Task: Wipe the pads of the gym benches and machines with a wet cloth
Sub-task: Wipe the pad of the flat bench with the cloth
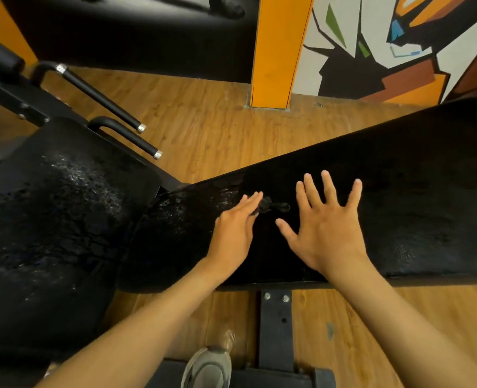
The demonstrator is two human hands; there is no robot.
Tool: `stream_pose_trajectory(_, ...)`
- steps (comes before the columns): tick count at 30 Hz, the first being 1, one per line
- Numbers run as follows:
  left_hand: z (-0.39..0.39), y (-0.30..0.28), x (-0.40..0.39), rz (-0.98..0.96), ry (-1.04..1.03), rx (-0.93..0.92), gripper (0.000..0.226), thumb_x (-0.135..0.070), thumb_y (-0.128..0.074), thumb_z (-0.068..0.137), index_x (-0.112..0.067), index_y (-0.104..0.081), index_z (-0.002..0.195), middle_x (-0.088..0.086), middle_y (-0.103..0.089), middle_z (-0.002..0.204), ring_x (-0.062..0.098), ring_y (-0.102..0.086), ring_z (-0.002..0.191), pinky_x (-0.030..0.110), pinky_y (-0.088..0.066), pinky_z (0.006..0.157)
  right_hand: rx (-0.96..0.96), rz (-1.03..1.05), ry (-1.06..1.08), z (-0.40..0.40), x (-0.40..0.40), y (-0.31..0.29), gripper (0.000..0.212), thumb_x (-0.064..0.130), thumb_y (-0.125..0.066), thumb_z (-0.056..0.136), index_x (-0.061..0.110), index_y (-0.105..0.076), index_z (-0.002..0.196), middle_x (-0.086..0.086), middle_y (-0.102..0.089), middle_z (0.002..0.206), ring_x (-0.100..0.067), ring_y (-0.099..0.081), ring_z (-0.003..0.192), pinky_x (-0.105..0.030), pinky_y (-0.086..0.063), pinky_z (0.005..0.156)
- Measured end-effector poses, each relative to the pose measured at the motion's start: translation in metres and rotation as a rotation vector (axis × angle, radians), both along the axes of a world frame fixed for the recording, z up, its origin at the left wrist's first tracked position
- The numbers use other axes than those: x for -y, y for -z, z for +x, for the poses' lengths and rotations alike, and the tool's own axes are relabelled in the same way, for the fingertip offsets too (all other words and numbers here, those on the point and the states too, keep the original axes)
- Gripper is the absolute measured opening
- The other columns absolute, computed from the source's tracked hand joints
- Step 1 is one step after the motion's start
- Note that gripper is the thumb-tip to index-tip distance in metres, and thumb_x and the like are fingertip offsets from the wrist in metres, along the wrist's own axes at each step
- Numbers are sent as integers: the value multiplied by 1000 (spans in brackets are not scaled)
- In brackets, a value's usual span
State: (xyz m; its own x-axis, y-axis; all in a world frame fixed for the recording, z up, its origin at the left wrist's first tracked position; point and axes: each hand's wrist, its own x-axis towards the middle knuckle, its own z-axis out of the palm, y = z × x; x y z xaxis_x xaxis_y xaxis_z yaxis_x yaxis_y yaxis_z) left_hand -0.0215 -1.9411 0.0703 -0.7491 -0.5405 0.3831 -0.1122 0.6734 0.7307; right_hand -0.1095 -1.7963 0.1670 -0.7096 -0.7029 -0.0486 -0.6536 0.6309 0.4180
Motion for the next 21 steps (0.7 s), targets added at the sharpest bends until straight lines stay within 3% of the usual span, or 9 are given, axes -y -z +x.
stream_pose_trajectory(3,-54,-3,41,26,-45,97,44,-6,-52,105,-17,-56,147,9,-64,139,20,-52,137,32,-43,110,-2,-1,0,-1,3,1,87,65,9,94,12,0,163,-10,2,171,-38,9,156,-73,-3,116)
stream_pose_trajectory(7,-108,-14,89,120,-79,210,34,-10,-48,107,-15,-67,134,15,-72,120,33,-64,115,25,-43,86,-5,23,10,0,5,0,94,67,11,89,12,-4,163,-10,-2,171,-38,5,157,-74,-3,116)
stream_pose_trajectory(9,-98,-10,79,122,-95,172,38,-9,-50,106,-17,-62,141,13,-69,130,27,-61,124,17,-41,92,-6,23,11,-1,5,0,93,67,11,89,12,-3,163,-10,-2,171,-37,5,157,-74,-4,116)
stream_pose_trajectory(12,-43,0,39,65,-62,39,47,-2,-55,103,-17,-55,147,5,-58,145,13,-46,141,22,-40,114,-18,28,14,-1,5,0,93,66,11,89,12,-5,163,-10,-3,171,-37,4,157,-73,-5,116)
stream_pose_trajectory(15,4,6,5,0,25,-25,51,-2,-56,103,-19,-49,151,-9,-48,149,5,-36,145,15,-30,117,-22,53,24,0,7,-1,93,66,11,89,12,-5,163,-10,-3,171,-37,3,157,-73,-5,116)
stream_pose_trajectory(19,-36,1,41,-8,57,33,49,-1,-53,104,-16,-51,150,7,-57,148,16,-45,143,33,-43,115,-28,37,21,2,7,-2,94,66,10,88,13,-9,163,-9,-5,171,-36,1,157,-73,-6,116)
stream_pose_trajectory(21,-73,-5,68,49,5,85,45,-3,-53,104,-14,-54,148,15,-64,138,25,-59,130,26,-47,106,-20,35,33,3,8,-4,94,67,9,88,13,-10,163,-9,-6,171,-36,1,157,-73,-6,116)
